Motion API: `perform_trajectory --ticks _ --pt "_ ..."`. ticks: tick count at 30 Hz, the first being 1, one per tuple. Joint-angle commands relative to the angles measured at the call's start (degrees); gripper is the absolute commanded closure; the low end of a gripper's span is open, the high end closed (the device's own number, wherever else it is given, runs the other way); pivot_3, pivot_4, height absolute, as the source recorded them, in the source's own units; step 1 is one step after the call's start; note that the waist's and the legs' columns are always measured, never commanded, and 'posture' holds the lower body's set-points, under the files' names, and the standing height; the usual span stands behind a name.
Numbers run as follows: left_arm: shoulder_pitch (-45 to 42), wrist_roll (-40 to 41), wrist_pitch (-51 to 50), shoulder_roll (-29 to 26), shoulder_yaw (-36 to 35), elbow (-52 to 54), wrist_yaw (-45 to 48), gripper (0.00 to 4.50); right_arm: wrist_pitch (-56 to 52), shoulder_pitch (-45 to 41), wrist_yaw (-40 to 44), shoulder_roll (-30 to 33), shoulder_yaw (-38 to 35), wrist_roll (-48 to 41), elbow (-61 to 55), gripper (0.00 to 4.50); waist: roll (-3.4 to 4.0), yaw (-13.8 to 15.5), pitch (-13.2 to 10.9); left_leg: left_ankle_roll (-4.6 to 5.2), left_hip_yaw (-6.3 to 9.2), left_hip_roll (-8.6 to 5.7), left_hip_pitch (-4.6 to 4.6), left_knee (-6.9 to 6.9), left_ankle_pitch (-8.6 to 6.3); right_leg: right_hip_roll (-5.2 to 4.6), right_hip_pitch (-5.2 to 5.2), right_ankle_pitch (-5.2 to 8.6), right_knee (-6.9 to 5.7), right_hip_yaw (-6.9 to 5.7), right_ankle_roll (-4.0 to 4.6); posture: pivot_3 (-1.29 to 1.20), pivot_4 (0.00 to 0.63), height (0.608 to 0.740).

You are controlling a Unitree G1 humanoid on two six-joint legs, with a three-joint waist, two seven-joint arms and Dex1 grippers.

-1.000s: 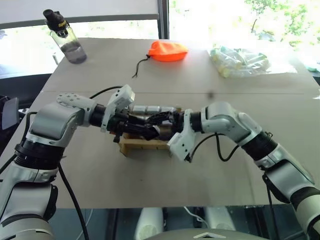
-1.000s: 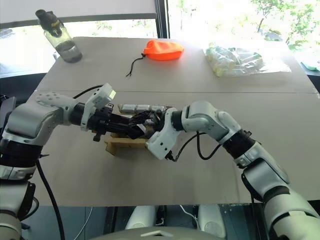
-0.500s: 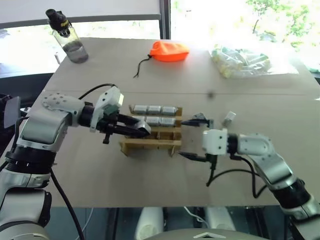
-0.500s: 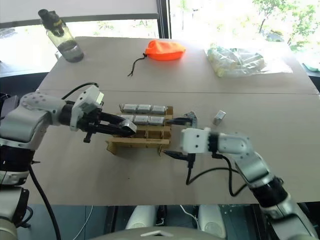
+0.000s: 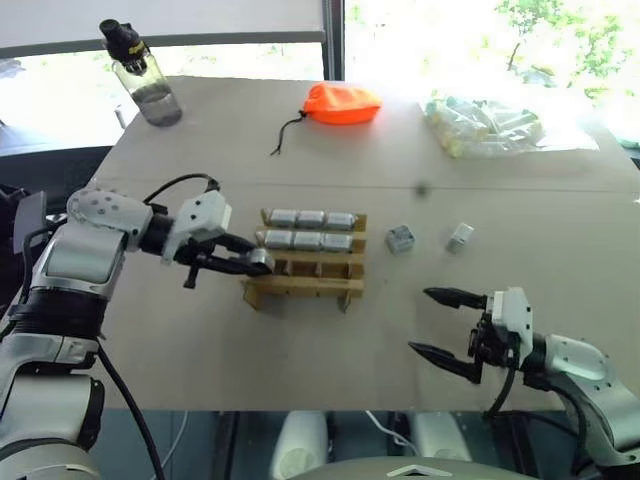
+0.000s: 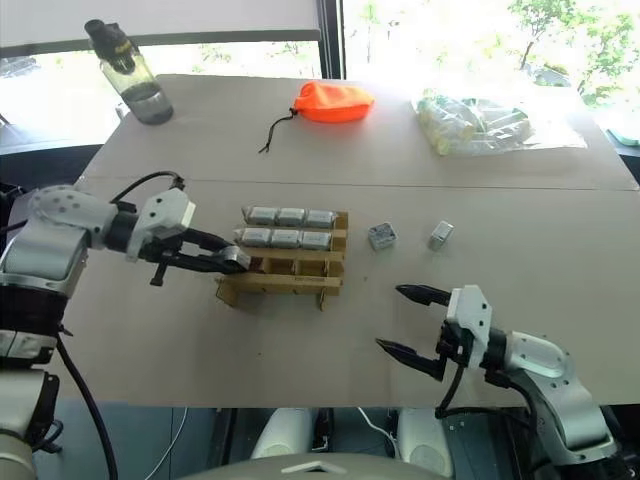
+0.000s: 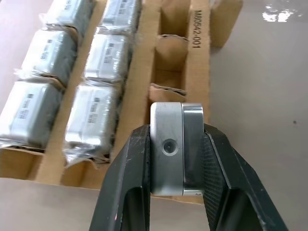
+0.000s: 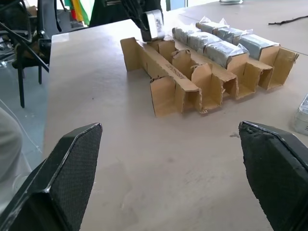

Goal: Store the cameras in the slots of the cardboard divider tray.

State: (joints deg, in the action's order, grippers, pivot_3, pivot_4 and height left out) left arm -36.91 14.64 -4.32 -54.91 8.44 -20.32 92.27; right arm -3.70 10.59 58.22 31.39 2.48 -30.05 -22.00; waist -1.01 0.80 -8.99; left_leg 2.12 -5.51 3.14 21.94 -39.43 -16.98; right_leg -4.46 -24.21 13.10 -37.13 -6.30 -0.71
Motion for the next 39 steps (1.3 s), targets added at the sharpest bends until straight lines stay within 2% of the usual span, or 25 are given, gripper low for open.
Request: perform_trajectory --ticks 1,17,26,30,31,34,36,38,39 --pt "-1.7 -0.3 1.5 0.2 0.6 -0.7 0.2 3.71 1.2 0.5 0.8 -0.4 -1.6 -2.2 -1.2 0.00 0.00 0.0 0.0 0.00 0.00 0.00 0.00 0.00 0.00 0.00 0.00 0.00 0.00 0.01 0.00 0.00 0.150 0.726" --pt "-6.5 -3.9 8.8 2.8 5.6 -7.0 0.2 3.71 5.5 1.1 1.7 -4.0 -1.0 -1.9 -1.2 0.00 -0.05 0.1 0.0 0.01 0.00 -0.01 -0.03 -0.09 0.00 0.00 0.00 0.00 -0.17 0.00 0.00 0.00 0.150 0.726" --pt "-6.7 -5.7 10.7 4.5 5.3 -8.3 0.2 3.71 10.4 -0.1 0.1 -7.1 -1.4 0.6 0.7 0.00 -0.10 0.2 0.1 0.01 0.00 -0.01 -0.10 -0.14 0.01 -0.02 0.00 0.00 -0.33 0.07 0.00 0.00 0.150 0.726" --pt "-7.4 -4.6 7.7 3.6 7.9 -7.4 0.2 3.71 11.0 -0.3 -0.2 -7.3 -1.0 0.8 1.2 0.00 -0.11 0.2 0.1 0.01 0.00 -0.02 -0.10 -0.19 0.01 -0.03 0.01 0.00 -0.38 0.07 0.00 0.00 0.150 0.726" --pt "-7.6 -3.2 5.9 2.9 8.7 -6.3 0.2 2.91 11.0 -0.3 -0.2 -7.4 -0.9 0.9 1.2 0.00 -0.10 0.2 0.1 0.01 0.00 -0.02 -0.11 -0.20 0.01 -0.03 0.01 0.01 -0.41 0.08 0.01 0.00 0.150 0.726" --pt "-7.9 1.0 1.7 1.7 9.5 -2.7 0.2 1.99 11.3 -0.3 -0.6 -7.6 -0.9 1.1 1.4 0.00 -0.11 0.0 0.1 0.02 0.01 -0.01 -0.14 -0.20 0.00 -0.03 0.00 0.01 -0.44 0.13 0.00 0.00 0.150 0.726" --pt "-8.3 0.9 0.9 2.7 7.6 -2.4 0.2 1.15 11.6 -0.3 -1.1 -7.9 -1.1 1.2 1.6 0.00 -0.11 0.0 0.1 0.02 0.01 0.01 -0.13 -0.20 0.00 -0.03 -0.01 0.01 -0.43 0.17 0.01 0.00 0.150 0.726" --pt "-7.9 2.7 -1.1 1.5 7.6 -0.8 0.2 0.14 11.5 -0.3 -1.8 -8.0 -1.2 1.5 1.7 0.00 -0.11 0.0 0.1 0.02 0.00 -0.01 -0.12 -0.20 0.00 -0.03 -0.01 0.01 -0.41 0.17 0.01 0.00 0.150 0.726" --pt "-7.6 3.6 -1.8 0.9 7.3 0.0 0.2 0.03 11.4 -0.4 -2.3 -8.1 -1.3 1.8 1.8 0.00 -0.11 0.0 0.1 0.02 0.00 -0.01 -0.12 -0.20 0.00 -0.03 -0.01 0.01 -0.41 0.18 0.01 0.00 0.150 0.726"
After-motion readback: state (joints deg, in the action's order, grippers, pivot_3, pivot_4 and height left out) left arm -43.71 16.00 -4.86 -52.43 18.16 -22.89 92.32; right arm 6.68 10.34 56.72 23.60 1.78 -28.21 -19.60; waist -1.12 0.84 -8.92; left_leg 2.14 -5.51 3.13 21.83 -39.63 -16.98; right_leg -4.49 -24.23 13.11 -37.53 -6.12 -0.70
